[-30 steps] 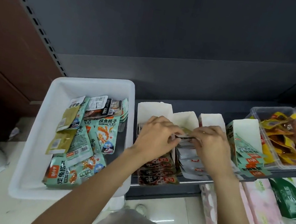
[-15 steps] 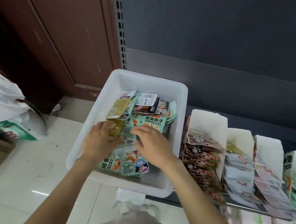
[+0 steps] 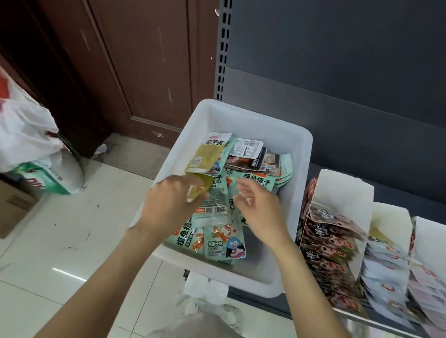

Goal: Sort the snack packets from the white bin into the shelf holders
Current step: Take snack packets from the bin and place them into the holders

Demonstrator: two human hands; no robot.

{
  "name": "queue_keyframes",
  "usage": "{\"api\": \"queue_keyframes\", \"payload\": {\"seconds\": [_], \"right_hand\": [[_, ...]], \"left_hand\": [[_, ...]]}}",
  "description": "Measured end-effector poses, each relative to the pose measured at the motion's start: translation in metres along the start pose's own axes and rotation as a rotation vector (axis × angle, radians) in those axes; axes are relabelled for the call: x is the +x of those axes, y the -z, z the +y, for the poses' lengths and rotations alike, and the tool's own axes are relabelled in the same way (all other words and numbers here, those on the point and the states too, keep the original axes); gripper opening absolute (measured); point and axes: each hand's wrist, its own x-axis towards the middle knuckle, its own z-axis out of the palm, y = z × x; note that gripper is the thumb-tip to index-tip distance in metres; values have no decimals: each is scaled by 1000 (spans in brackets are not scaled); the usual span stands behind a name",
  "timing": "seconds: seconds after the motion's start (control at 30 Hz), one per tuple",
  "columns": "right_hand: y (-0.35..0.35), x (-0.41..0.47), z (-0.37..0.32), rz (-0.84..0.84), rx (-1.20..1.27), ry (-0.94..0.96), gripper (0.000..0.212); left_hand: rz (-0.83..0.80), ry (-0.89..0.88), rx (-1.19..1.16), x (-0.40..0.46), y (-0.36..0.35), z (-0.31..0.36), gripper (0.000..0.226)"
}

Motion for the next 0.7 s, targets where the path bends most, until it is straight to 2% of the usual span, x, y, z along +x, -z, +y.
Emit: {"api": "queue_keyframes", "payload": {"seconds": [0.07,0.1,0.17,0.23,0.3,0.4,0.5,0.53,0.63,0.7], "right_hand": [[-6,0,3,-83,-195,52,42],[-10,0,4,-133,-314,103,43],[-18,0,7,-228,-500,169,43],[-22,0,8,-291,-567,152,44],[-18,-3,7,-230,-448,143,48],[0,-8,1,-15,12,41,63],[24,-12,0,70,372,-91,72],[32,-15,0,84,437,-114,66],[55,-24,-2,118,565,-111,25],[67,-34,-2,116,613,-97,16]], "left_hand": [[-175,60,41,7,-12,0,33],[-230,75,87,10,-20,-1,32],[-220,86,168,15,-30,-6,19],[-119,97,153,13,-27,-8,15],[26,58,57,6,-14,-7,14],[201,81,-226,-3,17,6,10],[162,231,-601,-2,30,20,14],[122,278,-708,0,29,22,15],[11,432,-949,5,24,30,9],[-61,465,-1014,6,19,36,8]]}}
